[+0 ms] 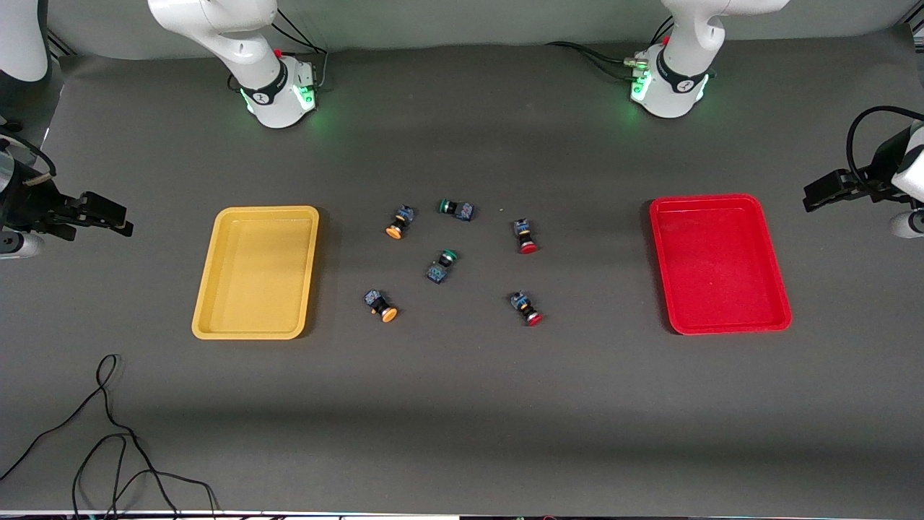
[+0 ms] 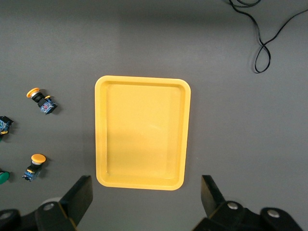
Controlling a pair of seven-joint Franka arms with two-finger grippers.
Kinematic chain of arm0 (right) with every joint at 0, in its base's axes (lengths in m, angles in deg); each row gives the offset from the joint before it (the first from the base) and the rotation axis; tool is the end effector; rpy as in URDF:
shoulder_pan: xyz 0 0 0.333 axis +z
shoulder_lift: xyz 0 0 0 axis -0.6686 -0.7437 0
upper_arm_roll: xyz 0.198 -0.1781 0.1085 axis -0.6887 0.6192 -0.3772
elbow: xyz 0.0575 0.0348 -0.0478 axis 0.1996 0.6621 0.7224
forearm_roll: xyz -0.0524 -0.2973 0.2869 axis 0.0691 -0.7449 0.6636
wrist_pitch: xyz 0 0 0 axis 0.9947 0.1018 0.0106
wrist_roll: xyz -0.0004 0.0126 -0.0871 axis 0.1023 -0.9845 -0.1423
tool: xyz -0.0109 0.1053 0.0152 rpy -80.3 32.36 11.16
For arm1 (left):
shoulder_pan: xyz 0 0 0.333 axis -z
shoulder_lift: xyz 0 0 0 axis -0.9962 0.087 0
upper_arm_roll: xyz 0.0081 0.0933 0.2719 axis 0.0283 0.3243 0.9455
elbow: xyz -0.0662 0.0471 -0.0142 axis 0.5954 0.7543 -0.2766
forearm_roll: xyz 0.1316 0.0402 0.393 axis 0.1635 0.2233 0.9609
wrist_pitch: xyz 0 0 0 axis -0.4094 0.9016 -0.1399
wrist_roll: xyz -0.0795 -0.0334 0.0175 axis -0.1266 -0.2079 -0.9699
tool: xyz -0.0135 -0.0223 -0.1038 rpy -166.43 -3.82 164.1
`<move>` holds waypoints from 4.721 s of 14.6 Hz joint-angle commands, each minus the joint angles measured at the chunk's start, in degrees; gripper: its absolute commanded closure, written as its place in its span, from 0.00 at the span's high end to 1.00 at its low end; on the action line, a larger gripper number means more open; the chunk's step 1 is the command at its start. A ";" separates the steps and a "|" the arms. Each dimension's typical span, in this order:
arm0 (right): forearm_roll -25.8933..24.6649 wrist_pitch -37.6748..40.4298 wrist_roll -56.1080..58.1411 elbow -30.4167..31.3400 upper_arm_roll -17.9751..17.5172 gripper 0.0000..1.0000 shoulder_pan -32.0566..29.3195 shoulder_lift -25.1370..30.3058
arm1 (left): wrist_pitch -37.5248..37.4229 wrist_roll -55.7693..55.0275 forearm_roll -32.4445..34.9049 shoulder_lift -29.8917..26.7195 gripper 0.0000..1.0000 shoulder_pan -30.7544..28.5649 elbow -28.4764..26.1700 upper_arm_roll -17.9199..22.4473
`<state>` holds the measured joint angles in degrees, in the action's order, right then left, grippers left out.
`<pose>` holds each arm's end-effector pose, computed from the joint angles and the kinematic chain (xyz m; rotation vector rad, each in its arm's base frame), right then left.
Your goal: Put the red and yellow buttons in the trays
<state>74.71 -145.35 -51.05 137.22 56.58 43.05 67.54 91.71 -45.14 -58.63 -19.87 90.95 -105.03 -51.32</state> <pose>0.5832 -0.0421 0.5439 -3.1295 -0.0359 0.0345 0.5694 0.0151 0.5581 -3.0785 -0.1852 0.1332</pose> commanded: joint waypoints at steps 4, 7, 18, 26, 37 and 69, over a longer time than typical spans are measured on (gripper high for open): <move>-1.20 0.75 0.91 -1.34 -0.39 1.00 0.05 -0.23 | -1.65 0.48 -0.03 1.04 1.00 1.71 1.62 0.72; -0.50 0.84 0.38 -0.91 -0.57 1.00 0.23 -0.49 | -1.83 0.65 -0.11 1.13 1.00 1.62 1.53 0.72; -0.23 -20.58 -52.37 24.40 -0.48 1.00 29.63 5.49 | -3.76 -4.95 -0.29 2.97 1.00 1.97 0.39 -8.23; -0.32 -28.76 -75.12 31.17 -0.39 1.00 44.44 3.82 | 7.90 -25.85 -0.99 9.74 1.00 10.56 -5.04 -15.45; -0.41 -61.10 -79.60 40.15 -0.31 1.00 46.63 -17.17 | 38.76 -50.50 -2.31 26.87 0.96 26.31 -15.25 -15.45; 0.64 -15.47 -1.14 10.50 36.95 0.09 44.53 -9.81 | 35.69 4.08 5.42 9.65 0.00 -17.10 -36.69 -14.84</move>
<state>74.22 -156.47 -56.57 144.46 90.85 87.53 58.36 124.84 -41.60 -53.99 -8.89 74.20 -138.65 -65.21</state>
